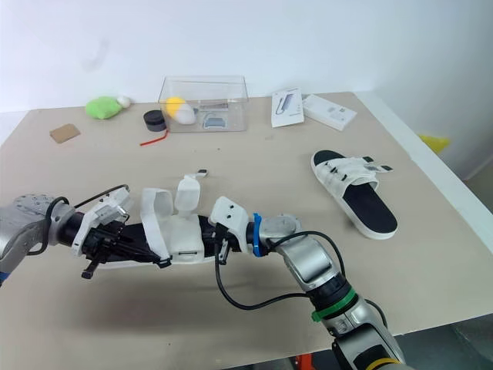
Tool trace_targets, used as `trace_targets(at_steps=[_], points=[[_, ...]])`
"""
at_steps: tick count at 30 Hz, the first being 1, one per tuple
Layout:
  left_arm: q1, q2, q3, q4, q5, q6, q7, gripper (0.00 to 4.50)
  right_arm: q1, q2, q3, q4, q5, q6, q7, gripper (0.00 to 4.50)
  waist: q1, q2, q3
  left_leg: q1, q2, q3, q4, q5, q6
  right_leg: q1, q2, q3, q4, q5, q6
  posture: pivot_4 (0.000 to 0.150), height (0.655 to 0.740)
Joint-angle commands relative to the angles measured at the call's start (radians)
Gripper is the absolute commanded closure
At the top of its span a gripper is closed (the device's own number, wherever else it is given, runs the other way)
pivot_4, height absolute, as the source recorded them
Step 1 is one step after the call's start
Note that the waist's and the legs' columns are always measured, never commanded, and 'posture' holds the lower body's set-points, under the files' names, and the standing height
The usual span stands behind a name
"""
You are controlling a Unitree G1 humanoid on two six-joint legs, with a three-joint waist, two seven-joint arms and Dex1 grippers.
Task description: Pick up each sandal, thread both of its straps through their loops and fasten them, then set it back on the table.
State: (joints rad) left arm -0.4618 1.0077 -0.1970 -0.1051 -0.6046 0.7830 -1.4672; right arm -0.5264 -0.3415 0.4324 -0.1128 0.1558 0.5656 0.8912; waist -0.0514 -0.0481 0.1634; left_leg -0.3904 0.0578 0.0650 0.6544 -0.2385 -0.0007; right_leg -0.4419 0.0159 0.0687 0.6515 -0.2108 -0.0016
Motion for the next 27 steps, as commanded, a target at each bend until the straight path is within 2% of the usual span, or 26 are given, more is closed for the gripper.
trace_targets(at_steps=[1,3,9,10,11,13,25,26,27], points=[[0.007,0.007,0.003,-0.003,0.025,0.001,0.005,4.40,0.008,0.003,0.023,0.010,-0.012,0.015,-0.003,4.50,0.000,0.000,0.000,0.000,0.000,0.000,0.000,0.000,0.000,0.000,0.000,0.000,0.000,0.000,0.000,0.150,0.7400],[0.017,0.009,0.014,-0.009,0.023,-0.001,0.009,4.40,0.013,0.001,0.024,0.005,-0.011,0.017,-0.002,4.50,0.000,0.000,0.000,0.000,0.000,0.000,0.000,0.000,0.000,0.000,0.000,0.000,0.000,0.000,0.000,0.150,0.7400],[0.043,0.016,0.092,-0.037,-0.033,0.036,0.018,1.75,0.016,0.000,0.026,0.001,-0.010,0.019,-0.001,4.50,0.003,0.000,0.000,0.000,0.000,0.000,0.000,0.000,0.000,0.000,0.000,0.000,0.000,0.000,0.000,0.150,0.7400],[0.044,0.014,0.113,-0.039,-0.047,0.045,0.025,1.48,0.016,0.001,0.025,0.000,-0.010,0.019,-0.001,4.50,0.003,0.000,0.000,0.000,0.000,0.000,0.000,0.000,0.000,0.000,0.000,0.000,0.000,0.000,0.000,0.150,0.7400],[0.036,0.000,0.145,-0.033,-0.076,0.063,0.038,0.91,0.016,0.001,0.025,0.000,-0.010,0.019,0.000,4.50,0.003,0.000,0.000,0.000,0.000,0.000,0.000,0.000,0.000,0.000,0.000,0.000,0.000,0.000,0.001,0.150,0.7400],[0.015,-0.024,0.188,-0.019,-0.118,0.100,0.062,0.08,0.018,0.004,0.027,0.001,-0.009,0.018,0.001,4.50,0.003,0.000,0.000,0.000,0.000,0.000,0.001,0.000,0.000,0.000,0.000,0.000,0.000,0.000,0.001,0.150,0.7400],[-0.065,-0.157,0.268,0.009,-0.218,0.231,0.244,0.08,0.019,0.004,0.024,-0.001,-0.012,0.019,0.004,4.50,0.001,0.000,0.000,-0.001,0.001,-0.001,0.000,0.000,0.000,0.000,0.001,-0.001,0.001,0.002,0.003,0.150,0.7400],[-0.082,-0.176,0.279,0.022,-0.227,0.240,0.266,0.58,0.021,0.002,0.024,-0.002,-0.012,0.019,0.005,4.50,0.004,0.000,0.000,-0.001,0.001,-0.002,0.000,0.000,0.000,0.000,0.001,-0.001,0.001,0.002,0.003,0.150,0.7400],[-0.094,-0.187,0.285,0.031,-0.235,0.253,0.278,0.88,0.021,0.001,0.023,-0.002,-0.012,0.020,0.004,4.50,0.004,-0.001,0.000,-0.001,0.001,-0.002,0.000,0.000,0.000,0.000,0.001,-0.001,0.001,0.002,0.003,0.150,0.7400]])
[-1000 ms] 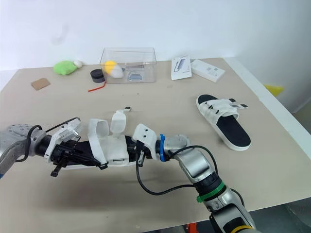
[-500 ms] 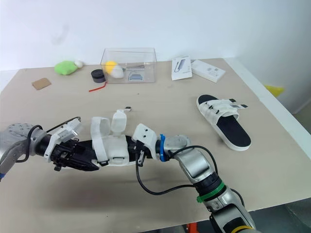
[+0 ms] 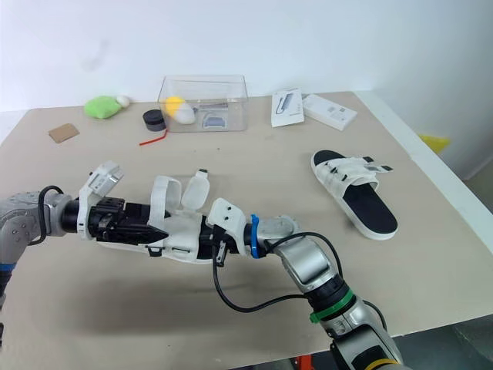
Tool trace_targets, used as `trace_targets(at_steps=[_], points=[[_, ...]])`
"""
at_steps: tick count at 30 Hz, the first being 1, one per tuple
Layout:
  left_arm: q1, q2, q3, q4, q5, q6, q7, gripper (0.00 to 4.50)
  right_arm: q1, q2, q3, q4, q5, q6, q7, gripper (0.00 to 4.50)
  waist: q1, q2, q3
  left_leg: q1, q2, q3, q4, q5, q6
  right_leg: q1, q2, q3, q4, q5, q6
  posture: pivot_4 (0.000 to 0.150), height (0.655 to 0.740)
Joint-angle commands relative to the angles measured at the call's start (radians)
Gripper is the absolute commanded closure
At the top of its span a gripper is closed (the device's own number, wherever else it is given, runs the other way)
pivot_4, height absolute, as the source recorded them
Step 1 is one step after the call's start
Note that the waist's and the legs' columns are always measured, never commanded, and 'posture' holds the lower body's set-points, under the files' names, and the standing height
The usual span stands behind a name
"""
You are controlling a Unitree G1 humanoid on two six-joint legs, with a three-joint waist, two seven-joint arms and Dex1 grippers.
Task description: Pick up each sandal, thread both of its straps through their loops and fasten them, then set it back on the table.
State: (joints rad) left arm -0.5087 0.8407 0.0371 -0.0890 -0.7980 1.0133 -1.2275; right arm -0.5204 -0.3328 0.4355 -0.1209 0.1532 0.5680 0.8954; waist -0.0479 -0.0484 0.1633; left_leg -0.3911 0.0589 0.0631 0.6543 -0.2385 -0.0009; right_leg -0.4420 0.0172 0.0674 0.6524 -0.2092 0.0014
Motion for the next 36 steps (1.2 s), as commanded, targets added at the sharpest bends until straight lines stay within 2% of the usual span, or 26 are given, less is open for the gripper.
trace_targets(at_steps=[1,3,5,7,8,13,19,26,28,29,30,32,33,36], points=[[-0.053,-0.026,0.052,0.017,-0.045,0.028,0.040,1.29,0.015,-0.008,0.020,0.006,-0.010,0.017,0.000,4.50,0.000,0.000,0.000,0.000,0.000,0.000,0.000,0.000,0.000,0.000,0.000,0.000,0.000,0.000,0.000,0.150,0.7400],[-0.054,-0.027,0.046,0.013,-0.044,0.033,0.042,2.23,0.014,-0.006,0.020,0.006,-0.009,0.018,-0.002,4.50,-0.002,0.000,0.000,0.000,-0.001,0.001,0.000,0.000,0.000,0.000,0.000,0.001,0.000,0.000,0.000,0.150,0.7400],[-0.047,-0.016,0.027,0.005,-0.036,0.029,0.033,3.46,0.013,-0.004,0.020,0.006,-0.009,0.020,-0.004,4.50,-0.002,0.000,0.000,0.000,-0.001,0.001,0.000,0.000,0.000,0.000,0.000,0.001,0.000,0.000,0.001,0.150,0.7400],[-0.031,0.005,0.005,-0.013,-0.021,0.019,0.010,4.26,0.013,-0.002,0.019,0.006,-0.008,0.021,-0.006,4.50,-0.002,0.000,0.000,0.000,0.000,0.001,0.000,0.000,0.000,0.000,0.000,0.001,0.000,0.000,0.001,0.150,0.7400],[-0.024,0.012,-0.002,-0.019,-0.016,0.014,0.002,4.48,0.013,-0.002,0.019,0.006,-0.008,0.021,-0.006,4.50,-0.002,0.000,0.000,0.000,0.000,0.001,0.000,0.000,0.000,0.000,0.000,0.001,0.000,0.000,0.001,0.150,0.7400],[0.036,0.076,-0.056,-0.059,0.039,-0.040,-0.046,4.48,0.018,-0.002,0.017,0.001,-0.006,0.024,-0.007,4.50,-0.002,0.000,0.000,0.000,0.000,0.000,0.000,0.000,0.000,0.000,0.000,0.001,0.000,-0.001,-0.002,0.150,0.7400],[0.085,0.093,-0.084,-0.090,0.075,-0.087,-0.067,4.48,0.017,0.000,0.018,0.000,-0.004,0.027,-0.008,4.50,-0.004,0.000,0.000,0.000,0.001,0.001,0.000,0.000,0.000,-0.001,0.001,0.001,0.000,-0.002,-0.004,0.150,0.7400],[0.095,0.092,-0.049,-0.086,0.053,-0.071,-0.043,4.48,0.020,0.001,0.024,-0.004,-0.003,0.030,-0.008,4.50,-0.004,0.000,0.000,0.000,0.001,0.001,-0.001,0.000,0.000,-0.001,0.001,0.001,0.000,-0.001,-0.002,0.150,0.7400],[0.105,0.098,-0.018,-0.094,0.035,-0.060,-0.032,3.90,0.020,0.002,0.024,-0.003,-0.003,0.031,-0.008,4.50,-0.004,0.000,0.000,0.000,0.002,0.001,-0.001,0.000,0.000,-0.001,0.001,0.001,0.000,-0.001,-0.002,0.150,0.7400],[0.115,0.104,0.014,-0.103,0.012,-0.046,-0.027,3.86,0.021,0.002,0.025,-0.004,-0.002,0.031,-0.008,4.50,-0.004,0.000,0.000,0.000,0.002,0.001,-0.001,0.000,0.000,-0.001,0.001,0.001,0.000,-0.001,-0.002,0.150,0.7400],[0.125,0.109,0.046,-0.112,-0.011,-0.032,-0.020,3.20,0.022,0.002,0.026,-0.005,-0.002,0.031,-0.008,4.50,-0.003,0.000,0.000,0.000,0.002,0.001,-0.001,0.000,0.000,-0.001,0.002,0.001,0.000,-0.001,-0.002,0.150,0.7400],[0.147,0.117,0.107,-0.138,-0.049,-0.005,0.000,2.77,0.024,0.001,0.028,-0.008,-0.002,0.032,-0.006,4.50,-0.003,0.000,0.000,0.000,0.002,0.000,-0.001,0.000,0.000,-0.001,0.001,0.000,0.000,-0.001,-0.002,0.150,0.7400],[0.166,0.121,0.146,-0.164,-0.076,0.013,0.015,2.13,0.025,0.000,0.028,-0.008,-0.001,0.032,-0.005,4.50,-0.003,0.000,0.000,0.000,0.002,0.000,-0.001,0.000,0.000,-0.001,0.001,0.000,0.000,-0.002,-0.003,0.150,0.7400],[0.231,0.129,0.273,-0.227,-0.169,0.068,0.052,0.78,0.027,-0.001,0.028,-0.004,-0.001,0.028,-0.002,4.50,-0.003,0.000,0.000,0.000,0.002,0.000,-0.001,0.000,-0.001,-0.001,0.001,0.000,0.000,-0.002,-0.003,0.150,0.7400]])
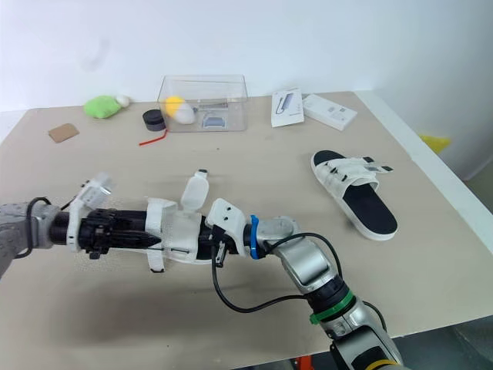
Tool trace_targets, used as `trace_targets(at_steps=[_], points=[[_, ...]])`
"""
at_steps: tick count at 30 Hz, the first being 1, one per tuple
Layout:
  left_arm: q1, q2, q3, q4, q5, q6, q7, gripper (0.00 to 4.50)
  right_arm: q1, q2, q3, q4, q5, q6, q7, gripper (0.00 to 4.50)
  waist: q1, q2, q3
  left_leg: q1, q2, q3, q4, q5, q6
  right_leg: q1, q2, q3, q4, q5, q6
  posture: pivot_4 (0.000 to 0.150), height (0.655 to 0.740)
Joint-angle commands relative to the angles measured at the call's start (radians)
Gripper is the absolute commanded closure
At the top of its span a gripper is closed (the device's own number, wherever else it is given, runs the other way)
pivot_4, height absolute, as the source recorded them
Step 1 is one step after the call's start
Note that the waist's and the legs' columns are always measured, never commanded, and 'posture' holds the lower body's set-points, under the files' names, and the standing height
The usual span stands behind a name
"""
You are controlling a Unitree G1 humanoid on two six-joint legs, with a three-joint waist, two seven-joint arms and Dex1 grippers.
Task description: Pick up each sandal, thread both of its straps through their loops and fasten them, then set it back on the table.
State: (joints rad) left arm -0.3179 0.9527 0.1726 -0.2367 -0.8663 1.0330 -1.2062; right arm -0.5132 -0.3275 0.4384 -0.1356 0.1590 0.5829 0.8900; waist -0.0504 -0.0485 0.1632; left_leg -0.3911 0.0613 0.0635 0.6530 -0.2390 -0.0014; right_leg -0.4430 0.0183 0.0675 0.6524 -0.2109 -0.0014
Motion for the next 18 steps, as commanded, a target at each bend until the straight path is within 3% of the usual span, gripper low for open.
trace_targets(at_steps=[1,2,6,10,12,18], points=[[0.062,0.018,0.182,-0.090,-0.142,0.074,0.043,0.27,0.021,-0.006,0.025,0.013,-0.006,0.012,0.005,4.50,0.000,0.000,0.000,0.000,0.000,0.000,0.000,0.000,0.000,0.000,0.000,0.000,0.000,0.000,-0.001,0.150,0.7400],[0.093,0.023,0.224,-0.102,-0.169,0.091,0.051,0.06,0.021,-0.004,0.024,0.016,-0.003,0.011,0.008,4.50,0.000,0.000,0.000,0.000,0.000,0.000,0.000,0.000,-0.001,0.000,0.000,0.000,0.000,-0.001,-0.001,0.150,0.7400],[0.306,0.081,0.275,-0.176,-0.104,0.046,0.009,0.06,0.020,-0.001,0.024,0.036,-0.001,0.002,0.015,4.50,-0.003,0.000,0.000,0.001,0.001,0.000,-0.001,-0.001,-0.002,0.000,0.000,0.000,0.000,-0.003,-0.004,0.150,0.7400],[0.451,0.094,0.207,-0.218,-0.002,-0.057,0.007,0.06,0.015,0.005,0.026,0.058,-0.006,-0.010,0.021,4.50,0.002,-0.001,0.000,0.002,0.001,0.001,-0.001,-0.002,-0.003,0.000,-0.001,-0.001,0.000,-0.004,-0.006,0.150,0.7400],[0.474,0.076,0.155,-0.212,0.069,-0.129,0.031,0.06,0.010,0.009,0.026,0.060,-0.006,-0.009,0.023,4.50,0.002,0.000,0.000,0.003,0.001,0.001,-0.001,-0.002,-0.003,0.001,-0.002,-0.002,0.000,-0.004,-0.006,0.150,0.7400],[0.419,0.000,0.053,-0.211,0.126,-0.207,0.104,0.06,0.009,0.008,0.024,0.059,-0.007,-0.009,0.026,4.50,0.002,0.000,0.000,0.004,0.001,0.001,-0.001,-0.001,-0.003,0.001,-0.002,-0.002,0.000,-0.003,-0.006,0.150,0.7400]])
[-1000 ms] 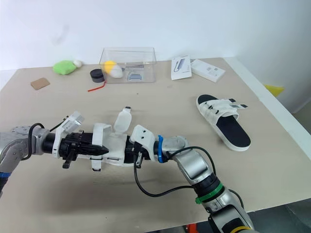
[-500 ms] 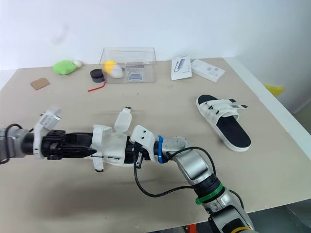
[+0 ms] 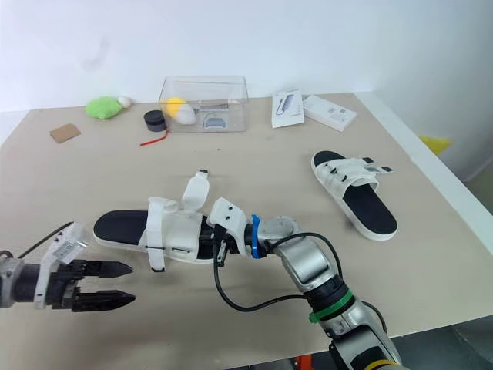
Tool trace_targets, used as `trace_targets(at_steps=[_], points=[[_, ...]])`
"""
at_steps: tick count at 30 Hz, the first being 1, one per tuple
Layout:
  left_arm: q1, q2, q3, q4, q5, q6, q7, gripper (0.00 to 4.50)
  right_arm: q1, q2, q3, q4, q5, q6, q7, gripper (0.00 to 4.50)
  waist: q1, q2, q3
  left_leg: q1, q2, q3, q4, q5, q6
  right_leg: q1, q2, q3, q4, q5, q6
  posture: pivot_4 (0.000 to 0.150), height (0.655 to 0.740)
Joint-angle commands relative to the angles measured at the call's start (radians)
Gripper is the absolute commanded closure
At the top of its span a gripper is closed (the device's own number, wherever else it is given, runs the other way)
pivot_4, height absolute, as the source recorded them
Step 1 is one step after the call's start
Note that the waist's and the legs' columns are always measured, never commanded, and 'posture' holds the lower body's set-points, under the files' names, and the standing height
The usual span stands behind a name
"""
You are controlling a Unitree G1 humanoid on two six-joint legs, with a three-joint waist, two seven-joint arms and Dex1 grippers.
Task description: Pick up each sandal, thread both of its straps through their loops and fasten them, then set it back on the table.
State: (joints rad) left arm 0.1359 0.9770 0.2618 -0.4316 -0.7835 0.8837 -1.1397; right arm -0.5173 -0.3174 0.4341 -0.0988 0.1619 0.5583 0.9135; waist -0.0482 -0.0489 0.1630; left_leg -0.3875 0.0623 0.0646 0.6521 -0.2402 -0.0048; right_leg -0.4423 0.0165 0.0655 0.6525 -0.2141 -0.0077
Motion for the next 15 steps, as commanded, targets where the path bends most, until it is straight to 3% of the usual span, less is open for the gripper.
trace_targets(at_steps=[1,9,13,15], points=[[-0.046,-0.036,-0.056,-0.008,0.061,-0.072,0.050,0.06,0.013,-0.003,0.028,0.021,-0.010,0.016,0.003,4.50,0.000,0.000,0.000,0.000,0.000,0.000,0.000,0.000,0.000,0.000,0.000,0.000,0.000,0.000,0.000,0.150,0.7400],[-0.087,-0.109,-0.135,0.025,0.096,-0.101,0.106,0.06,0.015,-0.010,0.028,0.014,-0.010,0.020,0.007,4.50,-0.001,0.000,0.000,0.000,0.001,0.001,-0.001,0.000,0.000,0.000,0.002,0.001,0.000,0.000,0.000,0.150,0.7400],[-0.080,-0.107,-0.134,0.006,0.057,-0.081,0.093,1.63,0.012,-0.010,0.028,0.015,-0.010,0.020,0.009,4.50,-0.001,0.000,0.000,0.000,0.001,0.001,-0.001,0.000,0.000,0.000,0.002,0.001,0.000,0.000,0.000,0.150,0.7400],[-0.078,-0.114,-0.122,0.002,0.038,-0.072,0.101,2.62,0.011,-0.009,0.028,0.016,-0.010,0.019,0.010,4.50,-0.001,0.000,0.000,0.000,0.001,0.001,-0.001,0.000,0.000,0.000,0.001,0.002,0.000,0.000,0.000,0.150,0.7400]])
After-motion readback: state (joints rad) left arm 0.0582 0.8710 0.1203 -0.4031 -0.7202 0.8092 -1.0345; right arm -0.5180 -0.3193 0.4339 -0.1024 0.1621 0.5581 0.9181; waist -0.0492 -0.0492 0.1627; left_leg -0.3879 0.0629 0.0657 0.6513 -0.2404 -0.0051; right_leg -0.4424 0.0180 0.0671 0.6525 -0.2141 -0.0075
